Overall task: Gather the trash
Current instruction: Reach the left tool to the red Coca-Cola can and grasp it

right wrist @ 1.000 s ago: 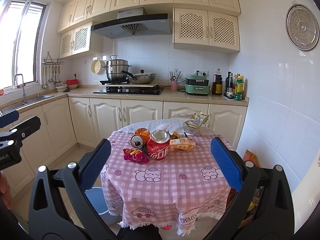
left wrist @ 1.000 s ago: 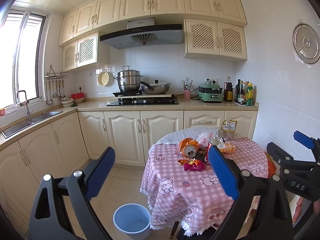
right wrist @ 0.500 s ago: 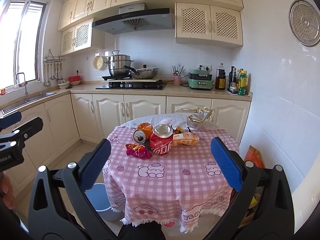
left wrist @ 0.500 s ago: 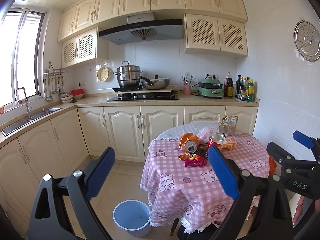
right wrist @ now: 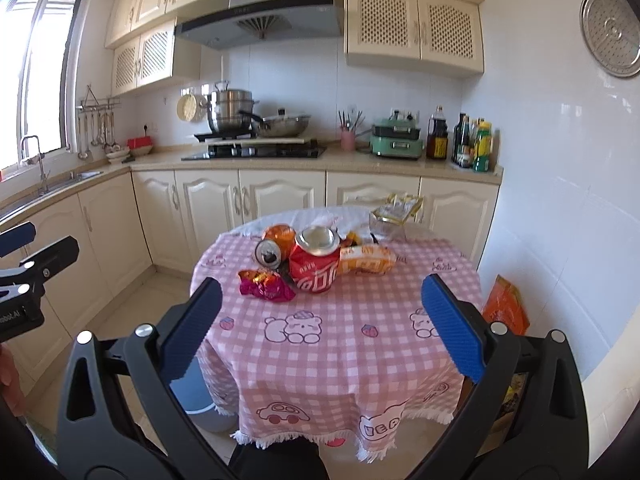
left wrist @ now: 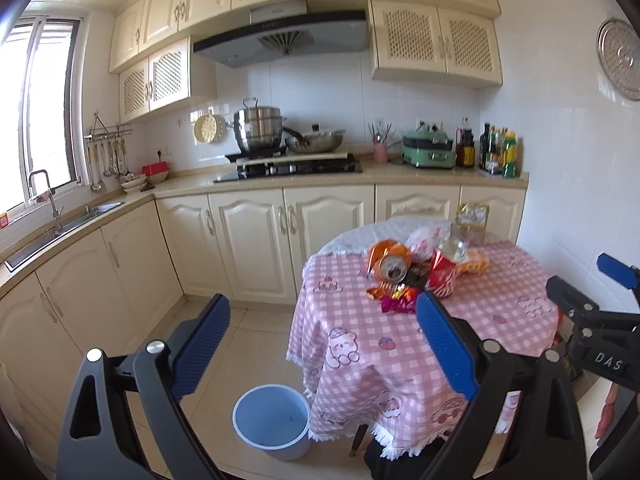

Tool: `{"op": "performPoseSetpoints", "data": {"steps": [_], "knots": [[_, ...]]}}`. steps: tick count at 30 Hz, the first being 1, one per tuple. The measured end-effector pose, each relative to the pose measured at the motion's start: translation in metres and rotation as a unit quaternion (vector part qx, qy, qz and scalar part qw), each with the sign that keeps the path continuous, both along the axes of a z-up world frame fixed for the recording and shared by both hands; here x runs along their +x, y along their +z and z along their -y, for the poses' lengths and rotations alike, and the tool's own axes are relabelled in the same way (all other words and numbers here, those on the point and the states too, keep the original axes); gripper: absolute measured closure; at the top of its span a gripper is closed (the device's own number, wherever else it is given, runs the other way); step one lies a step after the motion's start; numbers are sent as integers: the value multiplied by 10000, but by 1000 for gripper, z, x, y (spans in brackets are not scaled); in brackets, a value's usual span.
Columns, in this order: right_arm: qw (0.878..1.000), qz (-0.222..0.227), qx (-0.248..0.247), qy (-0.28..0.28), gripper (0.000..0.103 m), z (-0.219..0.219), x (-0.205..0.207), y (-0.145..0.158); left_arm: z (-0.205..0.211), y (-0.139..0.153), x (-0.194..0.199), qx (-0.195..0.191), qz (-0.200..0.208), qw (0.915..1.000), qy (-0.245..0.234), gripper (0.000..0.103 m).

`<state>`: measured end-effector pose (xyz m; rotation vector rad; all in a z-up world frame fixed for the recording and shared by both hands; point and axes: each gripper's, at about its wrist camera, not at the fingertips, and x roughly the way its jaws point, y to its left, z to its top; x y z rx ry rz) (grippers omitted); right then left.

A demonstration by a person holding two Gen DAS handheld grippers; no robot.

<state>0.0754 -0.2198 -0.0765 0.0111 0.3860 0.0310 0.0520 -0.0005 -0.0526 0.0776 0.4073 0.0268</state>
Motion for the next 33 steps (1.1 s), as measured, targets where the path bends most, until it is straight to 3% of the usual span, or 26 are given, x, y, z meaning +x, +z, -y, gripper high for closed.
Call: {"op": "performPoseSetpoints", "data": {"steps": [4, 9, 15, 18, 24, 33], "knots": [[9997, -230, 41, -66, 5, 8, 23, -18, -3, -24, 34, 38, -497, 9987, -40, 11], [9975, -664, 163, -157, 5, 20, 63, -48, -5, -54, 80, -208, -1147, 9922, -446, 11], [9955, -887, 251, -240, 5, 34, 107, -71, 18, -77, 145, -312, -1799, 9777, -1034, 11], [9950, -886, 360, -291, 5, 45, 127, -77, 38, -78, 169, -407, -1751, 9759, -1238, 11], [9916, -1001, 655, -499, 5, 73, 146, -90, 90, -90, 207, -118, -1854, 9661, -1794, 11], [9859, -1162, 913, -791, 5, 114, 160, -105, 156, -99, 252, 257, -1829, 9598, -2113, 13]]}}
